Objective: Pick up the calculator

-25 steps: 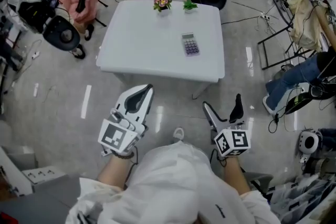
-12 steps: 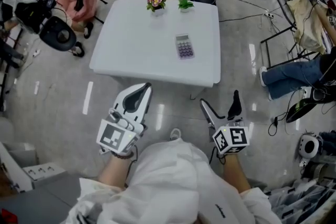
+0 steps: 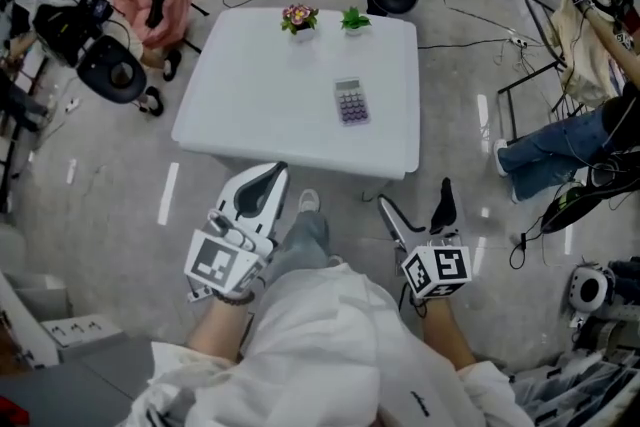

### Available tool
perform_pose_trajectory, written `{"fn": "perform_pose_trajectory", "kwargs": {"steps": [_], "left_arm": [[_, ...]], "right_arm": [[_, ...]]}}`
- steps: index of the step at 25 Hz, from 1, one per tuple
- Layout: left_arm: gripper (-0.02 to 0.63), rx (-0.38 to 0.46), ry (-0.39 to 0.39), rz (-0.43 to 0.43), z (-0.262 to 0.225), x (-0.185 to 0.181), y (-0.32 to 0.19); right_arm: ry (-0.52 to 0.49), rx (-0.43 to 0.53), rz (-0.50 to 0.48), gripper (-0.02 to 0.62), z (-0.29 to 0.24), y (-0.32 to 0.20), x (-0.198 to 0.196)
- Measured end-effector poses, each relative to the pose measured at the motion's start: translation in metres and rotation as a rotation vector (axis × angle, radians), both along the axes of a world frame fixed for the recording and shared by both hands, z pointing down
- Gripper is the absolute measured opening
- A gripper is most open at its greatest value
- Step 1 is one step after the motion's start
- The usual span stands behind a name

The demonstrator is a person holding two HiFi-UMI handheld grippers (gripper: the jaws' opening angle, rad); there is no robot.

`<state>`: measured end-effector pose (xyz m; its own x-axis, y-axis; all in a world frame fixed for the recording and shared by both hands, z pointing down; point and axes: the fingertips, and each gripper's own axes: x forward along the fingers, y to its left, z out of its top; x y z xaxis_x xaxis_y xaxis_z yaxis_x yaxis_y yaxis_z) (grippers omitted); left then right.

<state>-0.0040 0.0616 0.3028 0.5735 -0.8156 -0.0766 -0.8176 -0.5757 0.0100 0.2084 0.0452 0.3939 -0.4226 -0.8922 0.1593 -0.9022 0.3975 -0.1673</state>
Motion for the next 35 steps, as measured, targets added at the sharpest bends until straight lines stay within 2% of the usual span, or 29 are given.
{"fn": "perform_pose_trajectory", "kwargs": {"steps": [9, 21, 35], "left_arm": [[0.017, 0.031, 0.032, 0.043, -0.004, -0.003, -0.049], [0.017, -0.027, 0.026, 0.091, 0.014, -0.012, -0.166], [0.017, -0.145, 0.015, 0.149, 0.060, -0.038, -0.280]], "right_arm": [[0.026, -0.008, 0.025, 0.578, 0.000, -0.039, -0.008], [0.049, -0.070, 0.030, 0.578, 0.018, -0.135, -0.034], [0.109, -0.172, 0.040, 0.578, 0.043, -0.231, -0.079]]}}
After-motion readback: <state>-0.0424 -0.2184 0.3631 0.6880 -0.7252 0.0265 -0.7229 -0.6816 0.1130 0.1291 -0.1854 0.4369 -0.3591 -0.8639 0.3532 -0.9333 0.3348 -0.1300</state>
